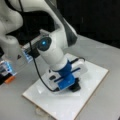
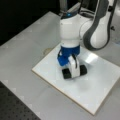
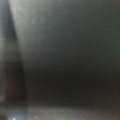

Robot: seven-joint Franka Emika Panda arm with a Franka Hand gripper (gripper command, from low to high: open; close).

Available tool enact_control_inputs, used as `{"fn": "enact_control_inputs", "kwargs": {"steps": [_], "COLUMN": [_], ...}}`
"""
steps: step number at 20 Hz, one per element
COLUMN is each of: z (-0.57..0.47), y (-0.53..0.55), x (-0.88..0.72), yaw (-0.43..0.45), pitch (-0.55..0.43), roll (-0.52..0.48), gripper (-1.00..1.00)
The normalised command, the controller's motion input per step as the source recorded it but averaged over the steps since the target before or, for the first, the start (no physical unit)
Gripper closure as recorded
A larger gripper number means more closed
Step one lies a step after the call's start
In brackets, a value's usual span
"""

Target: Erasing curve lines

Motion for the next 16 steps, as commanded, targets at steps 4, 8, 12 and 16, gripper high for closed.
{"fn": "enact_control_inputs", "kwargs": {"steps": [4,8,12,16], "z": [0.1,0.23,0.31,0.35], "y": [-0.14,-0.09,-0.11,-0.26], "x": [-0.41,-0.16,0.05,0.1], "yaw": [0.173,0.141,0.113,0.152], "pitch": [0.213,0.166,0.175,0.227], "roll": [-0.265,-0.199,-0.142,-0.113], "gripper": [1.0,1.0,1.0,1.0]}}
